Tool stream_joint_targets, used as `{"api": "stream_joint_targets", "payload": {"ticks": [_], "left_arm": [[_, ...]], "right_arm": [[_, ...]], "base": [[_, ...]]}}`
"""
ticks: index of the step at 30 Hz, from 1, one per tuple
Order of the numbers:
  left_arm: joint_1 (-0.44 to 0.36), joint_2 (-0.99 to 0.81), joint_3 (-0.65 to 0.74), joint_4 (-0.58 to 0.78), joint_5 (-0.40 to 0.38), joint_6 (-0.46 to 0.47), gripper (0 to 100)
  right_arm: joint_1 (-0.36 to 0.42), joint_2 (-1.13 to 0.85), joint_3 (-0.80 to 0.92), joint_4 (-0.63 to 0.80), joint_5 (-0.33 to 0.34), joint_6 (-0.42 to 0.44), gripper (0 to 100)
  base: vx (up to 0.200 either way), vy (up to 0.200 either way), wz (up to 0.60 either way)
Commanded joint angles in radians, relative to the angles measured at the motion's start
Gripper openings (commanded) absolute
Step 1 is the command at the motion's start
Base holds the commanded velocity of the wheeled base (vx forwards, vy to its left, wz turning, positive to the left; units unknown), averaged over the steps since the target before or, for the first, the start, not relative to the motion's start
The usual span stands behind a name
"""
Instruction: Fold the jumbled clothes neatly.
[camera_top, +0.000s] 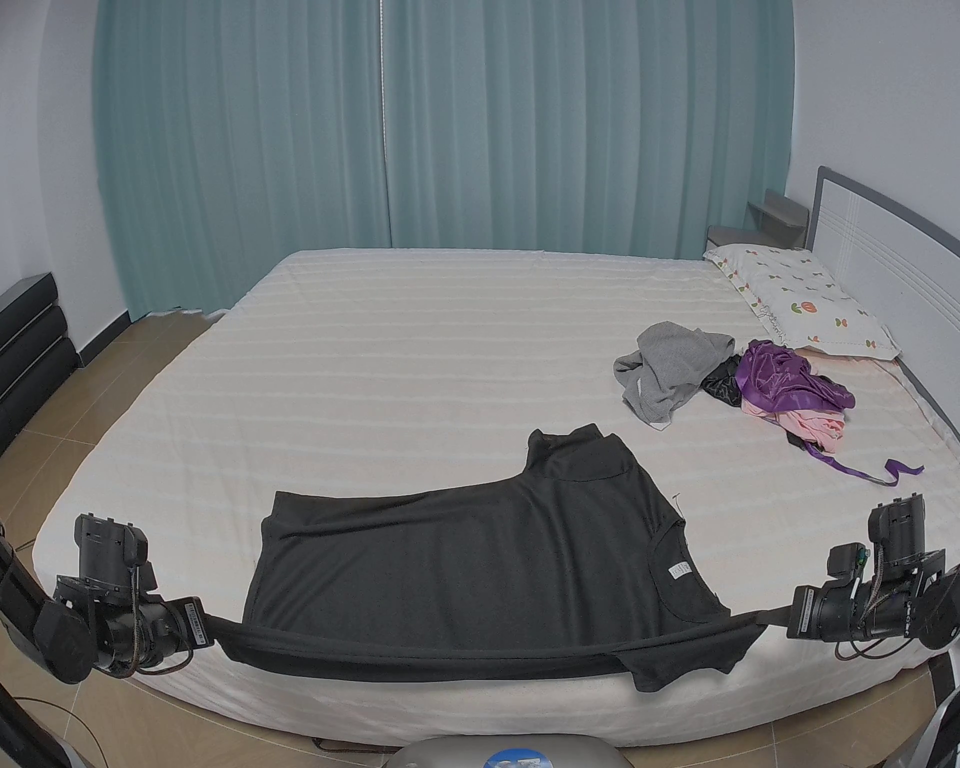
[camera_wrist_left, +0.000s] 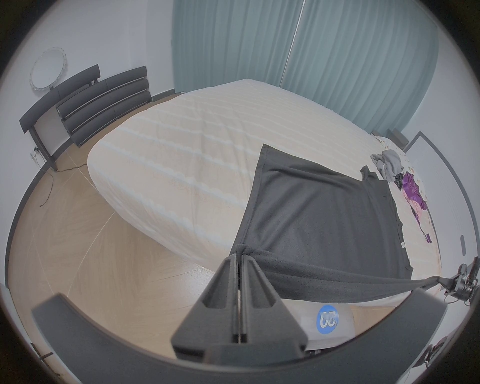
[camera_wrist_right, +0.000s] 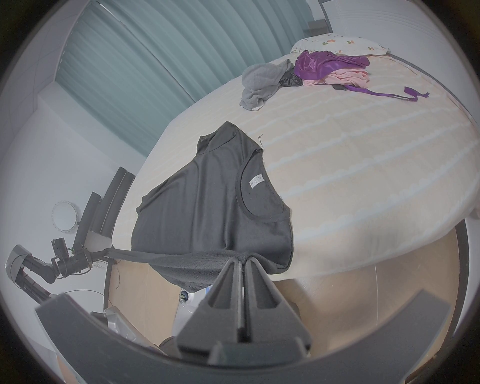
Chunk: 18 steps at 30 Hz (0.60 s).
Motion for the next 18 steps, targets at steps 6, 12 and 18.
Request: {"api": "stream_joint_targets", "payload": {"ticks": [6,12,18], "left_arm": [[0.002,0.068,-0.051,-0.004,-0.007,-0.008,0],[-0.003,0.132,-0.12,-0.002,-0.007,-0.043,0],[-0.003,0.137,-0.143,0.002,-0.001,-0.043,0]], "right_arm": [[0.008,0.094,-0.073,0.0,0.001,0.004,0],[0.006,0.16,-0.144,0.001,0.001,0.007,0],[0.006,0.17,-0.178,0.011,0.0,0.03,0]], "base": [[0.0,0.0,0.0],[0.0,0.0,0.0],[0.0,0.0,0.0]]}}
